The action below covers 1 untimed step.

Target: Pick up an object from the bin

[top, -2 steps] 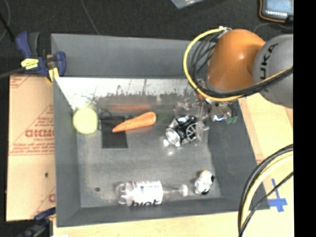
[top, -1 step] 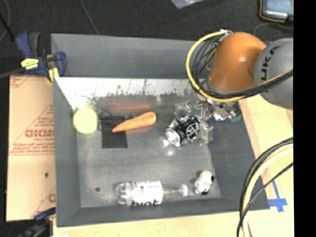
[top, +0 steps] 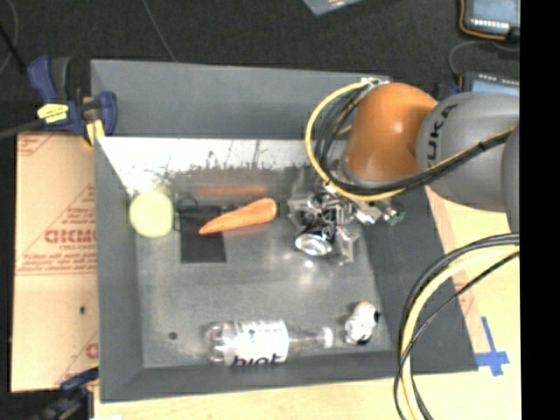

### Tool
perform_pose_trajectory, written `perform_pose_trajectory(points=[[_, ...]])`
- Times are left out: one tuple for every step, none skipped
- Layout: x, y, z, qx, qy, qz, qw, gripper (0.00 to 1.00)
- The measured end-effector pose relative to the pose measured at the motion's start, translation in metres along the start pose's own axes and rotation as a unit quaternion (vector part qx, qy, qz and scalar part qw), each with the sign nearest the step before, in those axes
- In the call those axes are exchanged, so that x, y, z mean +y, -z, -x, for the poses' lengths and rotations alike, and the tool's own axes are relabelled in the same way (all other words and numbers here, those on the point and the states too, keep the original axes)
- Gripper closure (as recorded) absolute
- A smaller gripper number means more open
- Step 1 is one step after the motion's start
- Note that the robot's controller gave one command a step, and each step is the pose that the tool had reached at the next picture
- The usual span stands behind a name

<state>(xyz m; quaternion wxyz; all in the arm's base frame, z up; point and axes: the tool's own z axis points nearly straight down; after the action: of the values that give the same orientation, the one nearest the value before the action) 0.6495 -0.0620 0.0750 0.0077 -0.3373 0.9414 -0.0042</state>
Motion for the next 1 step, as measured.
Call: perform_pose_trajectory(points=[[0.0027,-0.0017,0.0077,-0.0009,0.18,0.0,0.9837,1.0]])
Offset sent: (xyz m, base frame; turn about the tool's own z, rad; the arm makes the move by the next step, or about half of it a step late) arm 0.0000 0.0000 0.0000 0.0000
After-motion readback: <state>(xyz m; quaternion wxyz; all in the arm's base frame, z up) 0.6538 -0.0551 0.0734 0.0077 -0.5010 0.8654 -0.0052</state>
